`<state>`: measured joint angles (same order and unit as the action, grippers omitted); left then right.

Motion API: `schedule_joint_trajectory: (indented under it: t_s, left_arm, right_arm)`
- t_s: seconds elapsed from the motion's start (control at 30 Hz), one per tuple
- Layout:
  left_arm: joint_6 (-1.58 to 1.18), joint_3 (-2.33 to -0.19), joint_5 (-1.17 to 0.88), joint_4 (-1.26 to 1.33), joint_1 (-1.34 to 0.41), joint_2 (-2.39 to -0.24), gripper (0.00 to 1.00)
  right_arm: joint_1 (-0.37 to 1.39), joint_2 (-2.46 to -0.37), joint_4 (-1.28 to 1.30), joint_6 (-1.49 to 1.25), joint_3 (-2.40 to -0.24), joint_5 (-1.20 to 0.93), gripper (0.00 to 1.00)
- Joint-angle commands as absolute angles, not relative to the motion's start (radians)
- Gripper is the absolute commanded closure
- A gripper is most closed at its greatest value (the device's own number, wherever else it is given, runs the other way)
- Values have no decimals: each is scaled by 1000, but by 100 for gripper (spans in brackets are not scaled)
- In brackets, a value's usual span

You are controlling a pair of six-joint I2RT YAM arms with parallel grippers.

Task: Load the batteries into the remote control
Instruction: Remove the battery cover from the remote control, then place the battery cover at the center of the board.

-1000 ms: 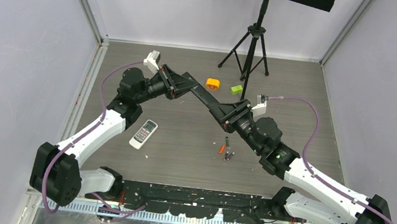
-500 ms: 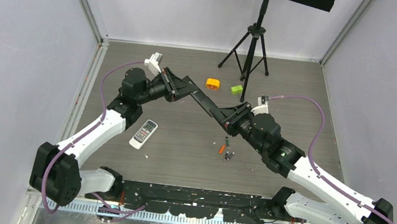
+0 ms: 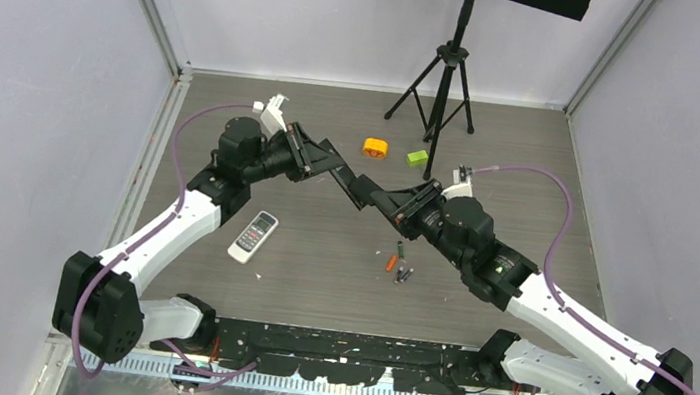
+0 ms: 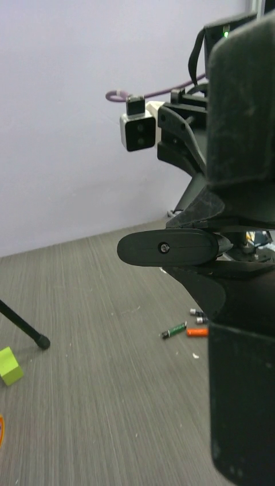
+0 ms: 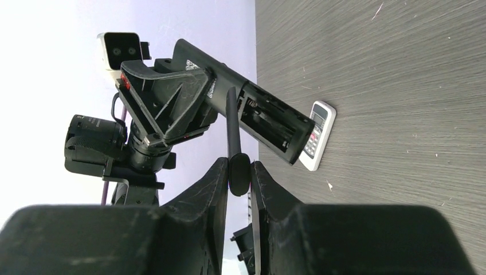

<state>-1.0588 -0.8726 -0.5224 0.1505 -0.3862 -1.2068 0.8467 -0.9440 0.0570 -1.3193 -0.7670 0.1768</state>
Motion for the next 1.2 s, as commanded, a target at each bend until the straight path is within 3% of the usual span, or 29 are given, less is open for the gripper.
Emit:
schedule_joint_trajectory:
  t_s: [0.0, 0.13, 0.3, 0.4, 0.73, 0.93, 1.0, 1.17]
  left_arm:
    - [-936, -925, -497, 98, -385, -1203, 100]
    - [-801, -941, -401, -37, -386, -1189, 100]
    - [-627, -999, 4, -311, -385, -1174, 100]
    - [-584, -1000, 119, -334, -385, -1160, 100]
    - [-565, -1011, 82, -325, -385, -1144, 100]
    - [-514, -1009, -44, -299, -385, -1114, 100]
    - [-497, -1009, -75, -285, -385, -1106, 100]
    - [-491, -1025, -113, -289, -385, -1106, 100]
  right_arm:
    - [845, -953, -16, -1312, -787, 172, 100]
    - [845, -975, -50, -1317, -764, 166, 100]
    - [845, -1037, -7, -1331, -750, 149, 100]
    - [847, -1120, 20, -1336, -749, 111, 100]
    - [891, -1485, -130, -1359, -757, 61, 100]
    - [895, -1563, -84, -1382, -760, 72, 99]
    - [894, -1565, -53, -1378, -762, 74, 91]
    - [894, -1547, 49, -1369, -771, 95, 61]
